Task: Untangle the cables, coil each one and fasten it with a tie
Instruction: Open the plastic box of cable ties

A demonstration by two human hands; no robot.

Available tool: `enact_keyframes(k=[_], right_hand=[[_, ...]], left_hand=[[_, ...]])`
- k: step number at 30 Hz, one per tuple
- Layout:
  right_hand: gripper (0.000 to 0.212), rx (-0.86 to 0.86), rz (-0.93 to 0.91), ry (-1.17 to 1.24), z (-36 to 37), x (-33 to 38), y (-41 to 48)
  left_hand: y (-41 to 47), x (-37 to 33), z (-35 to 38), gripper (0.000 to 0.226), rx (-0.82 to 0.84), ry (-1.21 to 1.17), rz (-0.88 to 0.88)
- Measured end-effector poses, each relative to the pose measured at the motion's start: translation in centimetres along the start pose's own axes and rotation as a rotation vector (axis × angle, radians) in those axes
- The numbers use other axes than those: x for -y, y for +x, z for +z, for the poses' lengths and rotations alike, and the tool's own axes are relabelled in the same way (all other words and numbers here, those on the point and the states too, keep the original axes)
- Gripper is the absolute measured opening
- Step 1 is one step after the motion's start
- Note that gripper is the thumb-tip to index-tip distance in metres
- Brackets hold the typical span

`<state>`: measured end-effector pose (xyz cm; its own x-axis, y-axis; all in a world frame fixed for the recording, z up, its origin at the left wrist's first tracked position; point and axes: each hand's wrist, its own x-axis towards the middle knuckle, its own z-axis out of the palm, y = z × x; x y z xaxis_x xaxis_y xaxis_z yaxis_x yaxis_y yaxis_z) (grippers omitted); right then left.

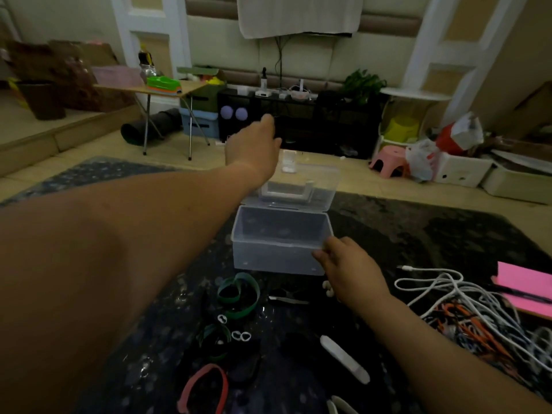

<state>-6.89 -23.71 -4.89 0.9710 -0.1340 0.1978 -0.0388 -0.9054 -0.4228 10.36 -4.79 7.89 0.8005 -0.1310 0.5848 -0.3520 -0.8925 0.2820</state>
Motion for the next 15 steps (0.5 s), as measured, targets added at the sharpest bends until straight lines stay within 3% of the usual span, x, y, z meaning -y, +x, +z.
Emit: enact_keyframes(k=[2, 5, 9, 15], right_hand=[[0.025, 0.041, -0.022, -0.012, -0.1, -0.1, 0.2], [0.026, 0.076, -0.056, -0.046, -0.9, 0.3, 0.2], [0.024, 0.113, -0.146, -0.071, -1.1, 0.4, -1.0], [0.027, 0.16, -0.177, -0.058, -2.7, 0.4, -4.4]], left_hand=[[-0.3, 0.3, 0.5, 0.022, 0.018, -0.122, -0.017], [-1.5, 0.7, 1.1, 0.037, 0.043, -0.218, -0.011], [0.0, 1.2, 0.7, 0.034, -0.208, -0.024, -0.112], [-1.3, 0.2, 2.2, 0.033, 0.11, -0.077, -0.103]])
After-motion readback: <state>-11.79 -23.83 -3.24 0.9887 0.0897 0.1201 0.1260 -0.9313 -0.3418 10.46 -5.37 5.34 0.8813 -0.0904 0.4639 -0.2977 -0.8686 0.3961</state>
